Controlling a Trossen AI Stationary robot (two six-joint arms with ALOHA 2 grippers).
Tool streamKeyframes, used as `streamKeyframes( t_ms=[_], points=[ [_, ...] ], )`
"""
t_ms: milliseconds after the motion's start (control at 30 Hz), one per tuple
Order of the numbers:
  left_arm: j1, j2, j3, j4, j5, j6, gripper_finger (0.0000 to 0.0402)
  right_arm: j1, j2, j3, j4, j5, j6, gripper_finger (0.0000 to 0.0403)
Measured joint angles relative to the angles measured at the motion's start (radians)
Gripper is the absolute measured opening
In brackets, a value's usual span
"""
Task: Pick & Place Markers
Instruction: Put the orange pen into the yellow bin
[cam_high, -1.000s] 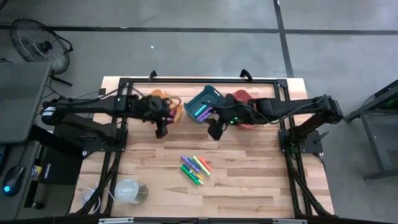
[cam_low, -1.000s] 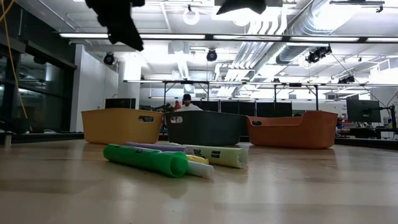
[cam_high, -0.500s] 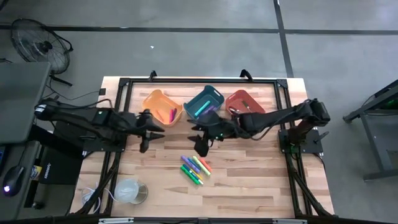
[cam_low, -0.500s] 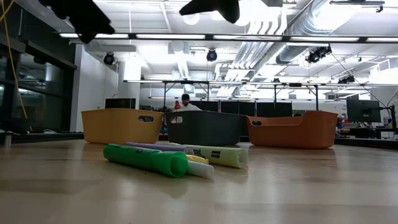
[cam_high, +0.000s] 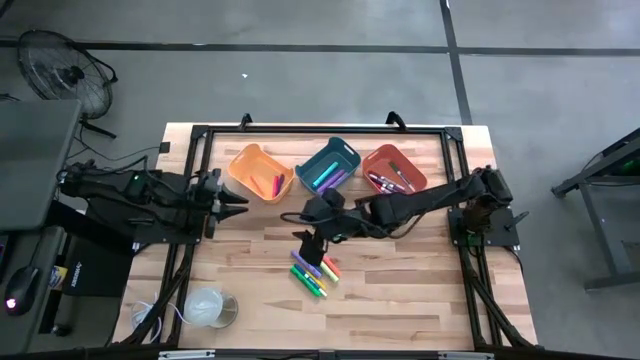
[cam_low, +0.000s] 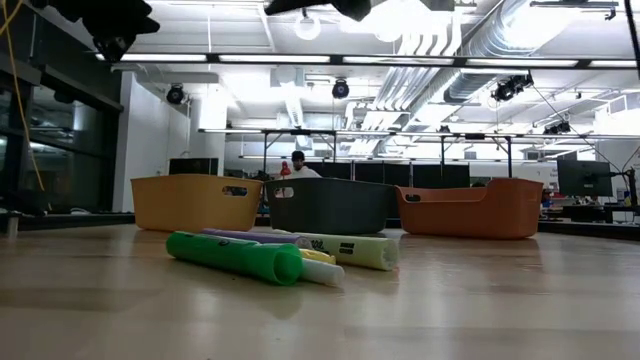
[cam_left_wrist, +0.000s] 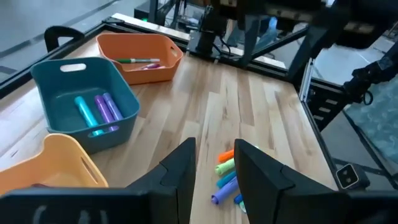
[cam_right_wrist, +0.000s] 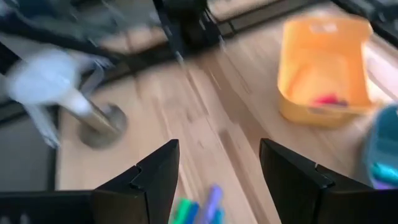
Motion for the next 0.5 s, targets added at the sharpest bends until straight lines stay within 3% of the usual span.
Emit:
streamKeyframes(
  t_ms=[233,500],
  points=[
    [0.0,-0.043,-0.013,-0.004,-0.001,-0.003,0.0108,-0.037,0.17,0.268,-0.452,-0.125,0.18,0.021],
    [0.0,-0.043,-0.014,-0.005,-0.002,-0.001,0.0108,-0.047,0.299,0.286,-0.588,-0.283,0.261,0.021]
  ],
)
